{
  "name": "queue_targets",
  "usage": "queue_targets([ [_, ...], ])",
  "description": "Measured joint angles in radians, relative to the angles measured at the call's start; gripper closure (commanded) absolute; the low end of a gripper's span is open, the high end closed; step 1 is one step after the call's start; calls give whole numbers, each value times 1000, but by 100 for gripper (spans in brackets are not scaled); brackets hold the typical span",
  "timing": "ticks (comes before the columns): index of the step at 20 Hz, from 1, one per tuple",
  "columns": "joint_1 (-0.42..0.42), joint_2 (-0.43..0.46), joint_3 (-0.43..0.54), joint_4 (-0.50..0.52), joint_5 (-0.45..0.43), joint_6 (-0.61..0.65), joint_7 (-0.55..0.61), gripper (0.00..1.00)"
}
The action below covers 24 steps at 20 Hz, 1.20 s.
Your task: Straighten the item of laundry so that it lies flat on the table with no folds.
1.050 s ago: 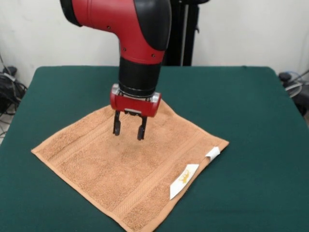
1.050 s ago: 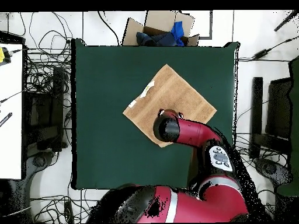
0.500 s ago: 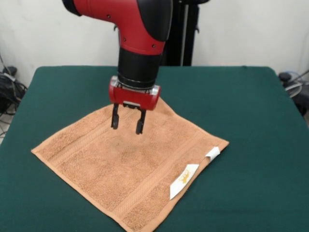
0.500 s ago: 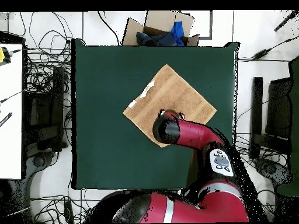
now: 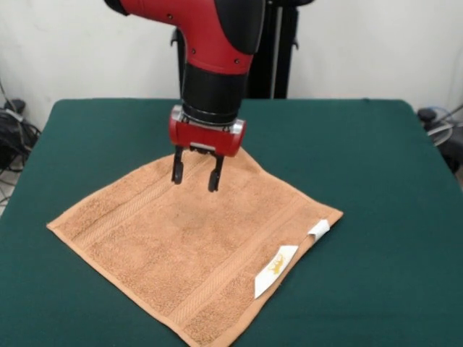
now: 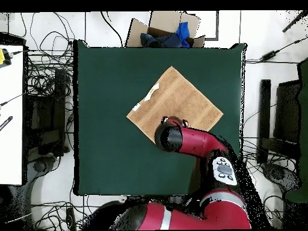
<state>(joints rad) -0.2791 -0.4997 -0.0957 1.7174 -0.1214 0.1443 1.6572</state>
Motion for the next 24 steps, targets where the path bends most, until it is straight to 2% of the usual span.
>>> queue_targets([
  [4, 35, -2, -38, 28, 0, -31, 0, 0],
  [12, 40, -18, -52, 103, 0, -109, 0, 0],
  [24, 34, -7, -52, 141, 3, -115, 0, 0],
])
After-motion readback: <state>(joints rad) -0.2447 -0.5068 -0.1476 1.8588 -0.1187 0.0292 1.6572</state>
